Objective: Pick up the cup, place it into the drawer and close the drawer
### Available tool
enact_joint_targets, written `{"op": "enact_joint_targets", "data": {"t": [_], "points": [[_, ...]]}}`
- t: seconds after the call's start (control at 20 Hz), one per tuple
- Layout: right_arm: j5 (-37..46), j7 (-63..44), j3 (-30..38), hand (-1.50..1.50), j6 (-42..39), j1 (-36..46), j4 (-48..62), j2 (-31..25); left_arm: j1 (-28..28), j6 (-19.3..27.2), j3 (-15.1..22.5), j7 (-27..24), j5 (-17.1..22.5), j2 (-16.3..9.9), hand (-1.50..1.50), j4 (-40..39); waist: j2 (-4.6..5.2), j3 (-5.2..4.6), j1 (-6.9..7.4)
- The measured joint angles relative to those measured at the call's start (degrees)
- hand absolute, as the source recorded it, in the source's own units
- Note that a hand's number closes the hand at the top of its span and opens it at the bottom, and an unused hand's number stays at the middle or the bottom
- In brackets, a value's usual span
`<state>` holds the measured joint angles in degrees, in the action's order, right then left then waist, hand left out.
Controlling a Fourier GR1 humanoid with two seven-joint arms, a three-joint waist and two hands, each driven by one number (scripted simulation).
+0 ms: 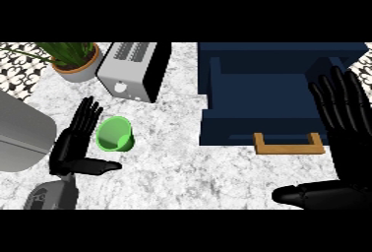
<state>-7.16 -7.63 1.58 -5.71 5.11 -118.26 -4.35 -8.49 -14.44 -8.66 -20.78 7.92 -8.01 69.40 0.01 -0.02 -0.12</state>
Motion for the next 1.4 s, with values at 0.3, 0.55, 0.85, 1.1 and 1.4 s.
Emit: {"op": "enact_joint_targets", "data": {"t": [0.3,0.55,0.85,1.1,1.4], "points": [[-0.1,-3.0,-0.2,-1.5,0.6,1.5,-1.7,-0.2,-2.5,-0.7,-0.9,-6.5,-1.7,-0.8,-1.5,-9.8,-0.02,0.03,-0.03],[-0.6,-2.2,0.4,-1.5,0.1,2.1,-0.3,-0.2,-6.8,-0.5,-2.1,-12.4,-2.7,-1.2,-1.5,-19.8,0.02,0.01,-0.11],[-0.7,-1.6,0.9,-1.5,-0.5,2.9,1.4,-0.6,-10.1,-0.3,-3.2,-18.7,-3.9,-2.4,-1.5,-29.8,0.06,0.0,-0.15],[-0.2,-2.6,-0.1,-1.5,0.1,2.9,0.6,0.1,-13.1,-1.1,-4.0,-23.9,-4.8,-3.7,-1.5,-38.5,0.09,-0.02,-0.26],[-0.5,-2.5,0.1,-1.5,-0.3,2.0,-0.6,0.0,-16.4,-2.0,-4.2,-27.1,-5.6,-4.9,-1.5,-45.2,0.11,-0.02,-0.35]]}}
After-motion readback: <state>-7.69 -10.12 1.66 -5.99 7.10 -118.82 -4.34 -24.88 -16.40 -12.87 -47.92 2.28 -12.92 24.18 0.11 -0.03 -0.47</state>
